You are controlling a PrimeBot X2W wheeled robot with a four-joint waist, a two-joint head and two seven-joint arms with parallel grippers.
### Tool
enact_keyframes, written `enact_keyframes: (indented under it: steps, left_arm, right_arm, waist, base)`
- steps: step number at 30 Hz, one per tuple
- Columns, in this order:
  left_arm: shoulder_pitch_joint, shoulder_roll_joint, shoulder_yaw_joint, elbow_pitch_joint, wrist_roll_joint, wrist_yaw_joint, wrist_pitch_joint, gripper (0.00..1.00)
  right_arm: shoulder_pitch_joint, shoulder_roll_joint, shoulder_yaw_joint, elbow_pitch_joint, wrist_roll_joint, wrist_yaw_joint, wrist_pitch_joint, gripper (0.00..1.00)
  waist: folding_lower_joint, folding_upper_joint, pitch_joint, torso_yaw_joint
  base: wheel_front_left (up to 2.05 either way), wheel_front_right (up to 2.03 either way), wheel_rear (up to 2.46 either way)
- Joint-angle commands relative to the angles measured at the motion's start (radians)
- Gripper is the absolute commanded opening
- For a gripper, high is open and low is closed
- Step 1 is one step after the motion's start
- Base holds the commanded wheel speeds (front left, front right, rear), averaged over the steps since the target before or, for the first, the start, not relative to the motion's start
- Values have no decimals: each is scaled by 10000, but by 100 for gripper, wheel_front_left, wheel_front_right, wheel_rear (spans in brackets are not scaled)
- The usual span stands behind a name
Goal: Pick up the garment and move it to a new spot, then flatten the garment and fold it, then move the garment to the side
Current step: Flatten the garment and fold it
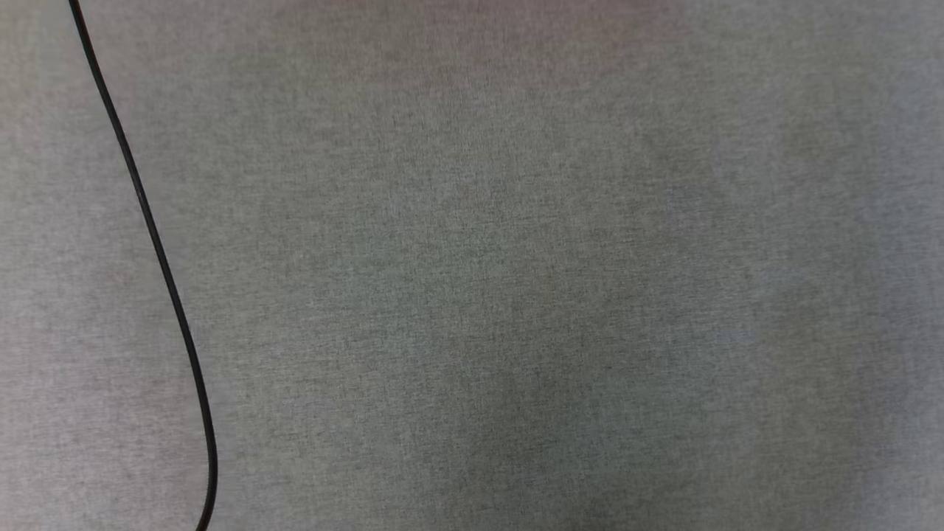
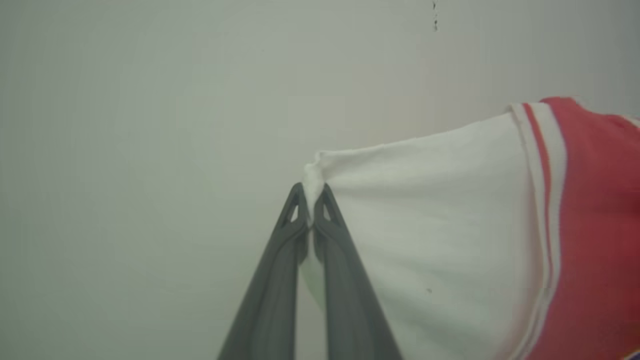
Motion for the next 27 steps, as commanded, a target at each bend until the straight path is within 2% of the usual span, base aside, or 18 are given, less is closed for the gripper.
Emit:
enact_keyframes:
  steps: [1,8,14,20,27]
  left_arm:
    - [-133,-8,46,266,-50,-39,-146,0]
    - [149,-142,54,1584,-332,-324,-579,0]
    - [1223,-354,109,2282,-733,-582,-893,0]
    - [3201,-591,268,2263,-1226,-720,-1008,0]
    - [6246,-865,995,720,-1807,-753,-1021,0]
  right_arm:
    - [-168,111,31,229,-5,-16,-174,0]
    - [-300,640,561,1336,413,-16,-785,0]
    - [658,840,1324,1919,1290,-16,-1354,0]
    - [2785,774,2047,1871,2560,-16,-1887,0]
    - [5660,385,2859,1214,3881,-14,-2216,0]
  waist:
    - [-3,1,282,0]
    - [-3,1,750,39]
    - [-3,1,629,131]
    - [-3,1,-18,197]
    - [-3,1,-963,206]
  base:
    - [0,0,0]
    - [0,0,0]
    - [0,0,0]
    - [0,0,0]
    - [0,0,0]
